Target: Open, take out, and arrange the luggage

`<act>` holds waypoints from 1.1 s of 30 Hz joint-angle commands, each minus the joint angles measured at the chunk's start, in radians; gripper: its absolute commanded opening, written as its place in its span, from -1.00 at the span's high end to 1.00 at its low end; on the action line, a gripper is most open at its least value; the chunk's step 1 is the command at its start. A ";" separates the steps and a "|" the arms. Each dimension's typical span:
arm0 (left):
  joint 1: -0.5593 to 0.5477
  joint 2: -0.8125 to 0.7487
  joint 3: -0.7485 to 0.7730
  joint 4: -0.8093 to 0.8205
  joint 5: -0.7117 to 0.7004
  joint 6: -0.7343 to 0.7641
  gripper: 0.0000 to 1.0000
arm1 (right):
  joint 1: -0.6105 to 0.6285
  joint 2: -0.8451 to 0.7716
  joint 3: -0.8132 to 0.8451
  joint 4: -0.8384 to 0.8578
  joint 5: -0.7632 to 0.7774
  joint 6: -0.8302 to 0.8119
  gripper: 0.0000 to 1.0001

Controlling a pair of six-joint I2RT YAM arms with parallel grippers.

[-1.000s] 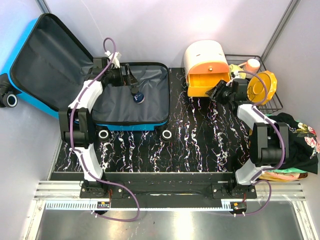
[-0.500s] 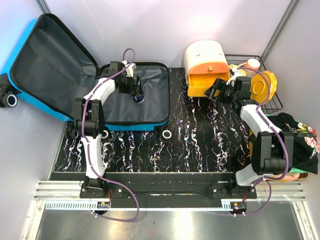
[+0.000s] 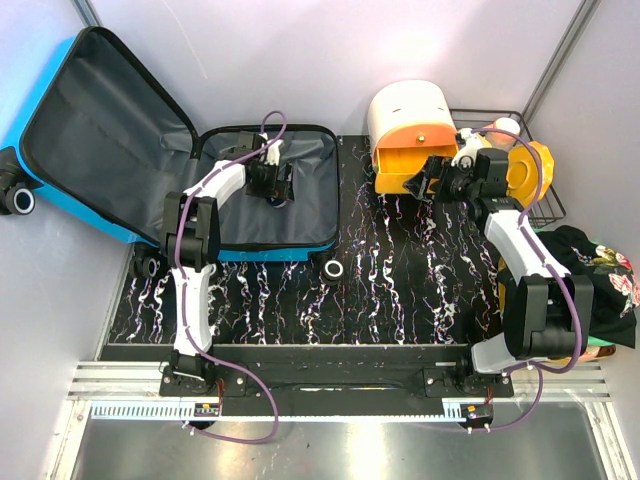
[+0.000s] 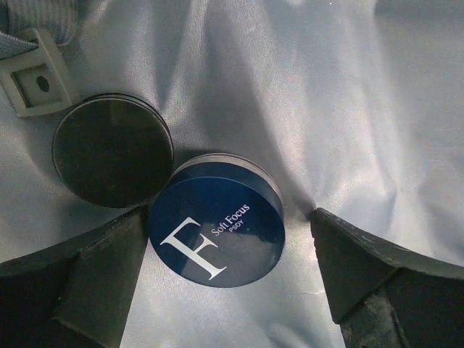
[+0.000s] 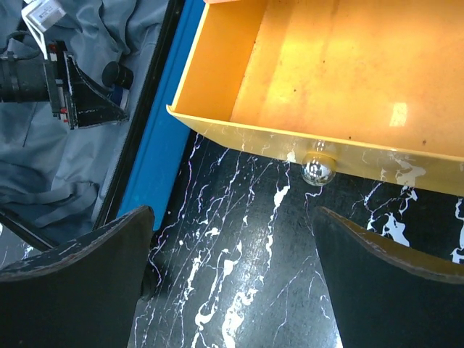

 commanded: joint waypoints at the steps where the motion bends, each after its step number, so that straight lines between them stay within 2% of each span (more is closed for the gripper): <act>1: -0.003 0.010 0.056 0.011 -0.067 -0.032 -0.93 | 0.001 -0.010 0.063 -0.002 -0.041 -0.028 -0.99; 4: -0.005 0.013 0.056 0.018 -0.056 -0.035 -0.82 | 0.003 -0.002 0.070 -0.002 -0.046 -0.025 -0.99; 7: -0.007 -0.010 0.038 0.036 -0.048 -0.032 -0.51 | 0.000 0.003 0.078 -0.002 -0.061 -0.028 -1.00; 8: -0.007 -0.033 0.028 0.041 -0.047 -0.027 -0.31 | 0.003 0.004 0.080 -0.002 -0.068 -0.031 -0.99; 10: -0.013 -0.061 0.008 0.048 -0.044 -0.006 -0.12 | 0.001 0.009 0.086 -0.005 -0.075 -0.037 -0.99; 11: -0.020 -0.086 0.005 0.048 -0.042 -0.006 0.05 | 0.003 0.010 0.089 -0.008 -0.076 -0.040 -1.00; 16: -0.072 -0.191 0.007 0.025 -0.036 0.142 0.38 | 0.001 0.018 0.130 -0.035 -0.091 -0.080 -0.99; 20: -0.190 -0.292 0.031 -0.011 0.024 0.288 0.42 | 0.001 0.024 0.184 -0.109 -0.079 -0.149 -0.99; 24: -0.316 -0.315 0.036 -0.068 0.082 0.466 0.42 | -0.083 0.029 0.221 -0.138 -0.035 -0.137 -0.99; 29: -0.463 -0.259 0.021 -0.073 0.117 0.534 0.44 | -0.163 -0.019 0.265 -0.257 0.075 -0.199 -1.00; 33: -0.548 -0.231 -0.062 0.054 0.125 0.545 0.42 | -0.195 -0.120 0.248 -0.350 0.116 -0.275 -0.99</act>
